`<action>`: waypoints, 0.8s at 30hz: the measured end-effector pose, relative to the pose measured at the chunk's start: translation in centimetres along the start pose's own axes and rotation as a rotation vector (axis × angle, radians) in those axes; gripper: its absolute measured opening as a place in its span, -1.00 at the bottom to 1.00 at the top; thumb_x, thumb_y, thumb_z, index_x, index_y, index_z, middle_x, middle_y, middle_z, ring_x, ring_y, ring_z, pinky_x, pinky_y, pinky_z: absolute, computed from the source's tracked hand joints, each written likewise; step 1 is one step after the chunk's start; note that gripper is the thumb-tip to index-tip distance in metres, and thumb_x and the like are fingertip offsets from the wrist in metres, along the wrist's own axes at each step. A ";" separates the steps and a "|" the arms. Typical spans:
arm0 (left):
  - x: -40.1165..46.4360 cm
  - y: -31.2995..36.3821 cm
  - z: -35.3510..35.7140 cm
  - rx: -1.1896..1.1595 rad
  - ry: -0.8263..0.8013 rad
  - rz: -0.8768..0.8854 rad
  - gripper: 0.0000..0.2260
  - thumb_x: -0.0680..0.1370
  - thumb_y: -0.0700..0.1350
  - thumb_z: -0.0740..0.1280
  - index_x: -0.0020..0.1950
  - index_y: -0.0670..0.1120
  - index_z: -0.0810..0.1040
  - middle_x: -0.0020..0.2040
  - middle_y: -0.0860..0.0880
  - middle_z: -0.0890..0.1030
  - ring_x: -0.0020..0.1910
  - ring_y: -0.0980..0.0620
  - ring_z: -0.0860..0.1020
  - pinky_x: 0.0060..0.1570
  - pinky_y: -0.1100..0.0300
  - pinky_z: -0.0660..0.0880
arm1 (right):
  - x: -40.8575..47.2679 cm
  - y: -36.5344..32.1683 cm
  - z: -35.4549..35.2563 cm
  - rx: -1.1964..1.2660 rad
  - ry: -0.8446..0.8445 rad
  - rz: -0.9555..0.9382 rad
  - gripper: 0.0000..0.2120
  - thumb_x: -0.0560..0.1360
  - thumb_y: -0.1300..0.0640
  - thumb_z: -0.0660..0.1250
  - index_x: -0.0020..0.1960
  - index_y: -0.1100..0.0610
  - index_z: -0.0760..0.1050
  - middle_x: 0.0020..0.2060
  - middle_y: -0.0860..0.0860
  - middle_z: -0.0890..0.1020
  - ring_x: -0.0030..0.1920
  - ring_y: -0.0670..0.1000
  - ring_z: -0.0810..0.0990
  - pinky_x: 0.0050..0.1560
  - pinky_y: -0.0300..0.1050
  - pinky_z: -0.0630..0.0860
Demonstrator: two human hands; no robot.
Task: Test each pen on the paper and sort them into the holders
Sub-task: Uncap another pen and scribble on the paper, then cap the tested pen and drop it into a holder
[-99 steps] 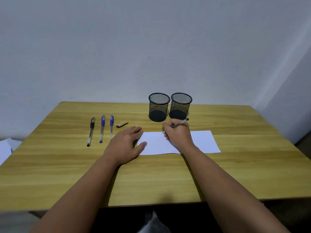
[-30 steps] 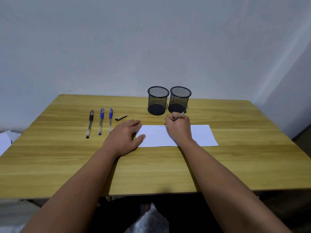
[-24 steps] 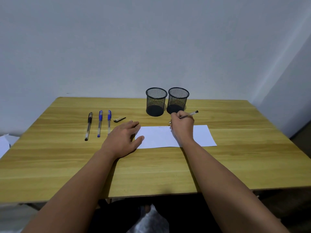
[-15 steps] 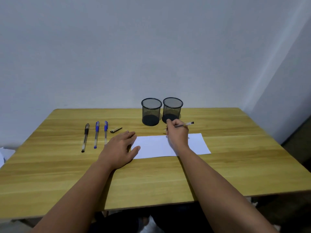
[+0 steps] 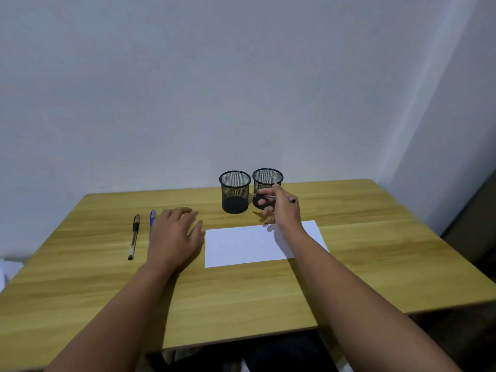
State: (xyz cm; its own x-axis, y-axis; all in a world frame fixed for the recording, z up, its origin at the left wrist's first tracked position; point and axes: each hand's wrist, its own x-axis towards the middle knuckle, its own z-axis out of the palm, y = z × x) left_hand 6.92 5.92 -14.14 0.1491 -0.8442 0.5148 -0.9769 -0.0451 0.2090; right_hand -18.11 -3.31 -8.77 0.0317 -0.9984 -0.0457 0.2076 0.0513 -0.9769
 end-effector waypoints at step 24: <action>2.5 0.1 -2.3 0.035 -0.223 -0.157 -0.79 0.59 -0.02 0.27 0.11 0.05 0.68 0.10 0.06 0.69 0.10 -0.03 0.61 0.19 -0.03 0.44 | 0.3 2.5 -1.0 -0.531 -0.279 -0.173 -0.88 0.56 0.31 0.52 0.08 0.23 0.77 -0.24 -0.02 0.68 -0.36 -0.24 0.57 -0.29 -0.39 0.45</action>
State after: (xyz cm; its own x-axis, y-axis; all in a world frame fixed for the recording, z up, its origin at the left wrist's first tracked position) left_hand 7.57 5.04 -10.95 0.2658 -0.9219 0.2820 -0.9497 -0.2001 0.2409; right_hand -18.56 -3.49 -11.44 0.3106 -0.9444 0.1083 -0.2798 -0.1997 -0.9390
